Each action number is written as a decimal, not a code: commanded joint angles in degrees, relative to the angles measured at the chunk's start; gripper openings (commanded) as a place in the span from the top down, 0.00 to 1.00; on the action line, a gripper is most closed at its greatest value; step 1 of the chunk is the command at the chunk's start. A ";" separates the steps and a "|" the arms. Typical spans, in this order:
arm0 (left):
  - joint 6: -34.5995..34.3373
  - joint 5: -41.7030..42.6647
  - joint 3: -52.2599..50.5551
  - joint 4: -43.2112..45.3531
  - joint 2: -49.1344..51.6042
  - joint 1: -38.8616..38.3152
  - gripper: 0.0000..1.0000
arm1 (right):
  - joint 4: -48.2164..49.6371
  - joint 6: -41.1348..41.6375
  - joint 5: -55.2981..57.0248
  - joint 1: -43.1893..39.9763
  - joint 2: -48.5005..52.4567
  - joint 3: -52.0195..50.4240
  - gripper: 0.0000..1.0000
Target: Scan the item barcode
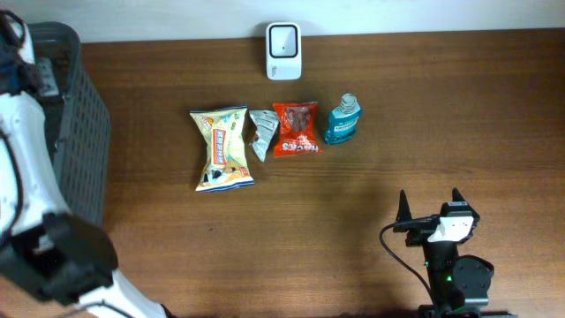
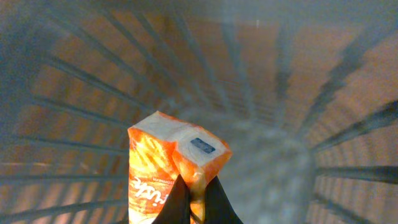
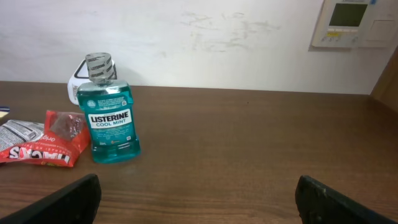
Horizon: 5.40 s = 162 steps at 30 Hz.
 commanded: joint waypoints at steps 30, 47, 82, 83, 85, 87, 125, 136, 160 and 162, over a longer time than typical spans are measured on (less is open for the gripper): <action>-12.66 31.98 0.35 -22.29 12.74 -34.03 0.90 | -0.09 -0.17 0.52 0.35 -0.37 -0.46 0.01; -11.96 31.45 41.05 -49.05 13.31 -28.22 0.01 | -0.09 -0.15 0.52 0.35 -0.37 -0.46 0.01; -32.59 18.80 20.59 -30.64 7.19 -27.76 0.01 | 2.45 2.10 -2.69 0.37 -0.37 -0.46 0.02; -32.59 18.80 20.59 -30.64 7.19 -27.76 0.01 | 7.15 8.39 -11.30 0.37 -0.39 -0.46 0.02; -32.59 18.80 20.59 -30.64 7.19 -27.76 0.01 | 16.72 19.80 -26.99 0.37 -0.37 -0.46 0.01; -32.59 18.80 20.59 -30.64 7.19 -27.76 0.01 | 22.32 26.03 -32.85 0.37 -0.37 -0.46 0.01; -32.59 18.80 20.59 -30.82 7.19 -27.87 0.01 | -31.98 -9.66 -15.98 7.39 88.43 69.51 0.02; -32.59 18.80 20.61 -30.82 7.19 -27.87 0.01 | -19.96 -12.83 -10.91 11.63 93.94 69.51 0.02; -32.59 18.80 20.59 -30.82 7.19 -27.78 0.01 | -11.93 -10.88 -16.02 11.67 101.92 69.51 0.02; -32.59 18.80 20.61 -30.82 7.19 -27.65 0.01 | -11.32 -10.78 -16.06 11.67 101.92 69.51 0.01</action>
